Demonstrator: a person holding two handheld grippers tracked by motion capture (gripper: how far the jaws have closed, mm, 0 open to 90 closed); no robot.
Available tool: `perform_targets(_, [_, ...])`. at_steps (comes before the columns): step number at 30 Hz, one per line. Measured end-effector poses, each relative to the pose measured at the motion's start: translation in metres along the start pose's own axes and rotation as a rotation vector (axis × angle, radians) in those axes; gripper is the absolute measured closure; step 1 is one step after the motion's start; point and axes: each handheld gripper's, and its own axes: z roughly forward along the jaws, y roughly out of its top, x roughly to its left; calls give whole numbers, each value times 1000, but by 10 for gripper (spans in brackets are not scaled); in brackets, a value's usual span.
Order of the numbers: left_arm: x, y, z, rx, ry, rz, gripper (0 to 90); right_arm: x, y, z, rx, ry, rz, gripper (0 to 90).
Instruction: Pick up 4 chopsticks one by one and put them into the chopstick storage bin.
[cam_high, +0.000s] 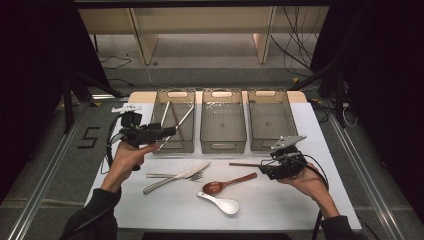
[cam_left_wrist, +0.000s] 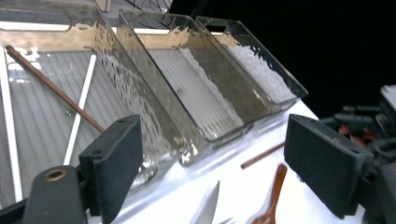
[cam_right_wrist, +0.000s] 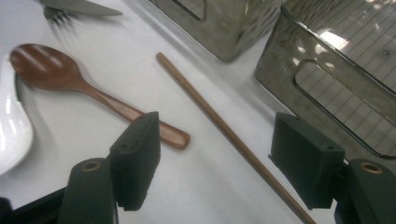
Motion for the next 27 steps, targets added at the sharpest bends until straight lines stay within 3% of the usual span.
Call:
perform_targets(4, [-2,-17,-4,-5,-2,29,184,-4,2,8,40,3,-9,337])
perform_targets(8, [-1,-35,-7,-16,-16,28,178,-8,4,15,85,4,-24,341])
perform_targets(14, [-1,-58,-8,-8,2,42,178,-17,9,24,142,7,-48,356])
perform_targets(17, [-4,-68,-9,-3,19,71,175,-20,11,28,169,11,-52,374])
perform_targets(27, [-7,-85,-11,-10,17,82,174,-27,11,38,241,21,-62,430])
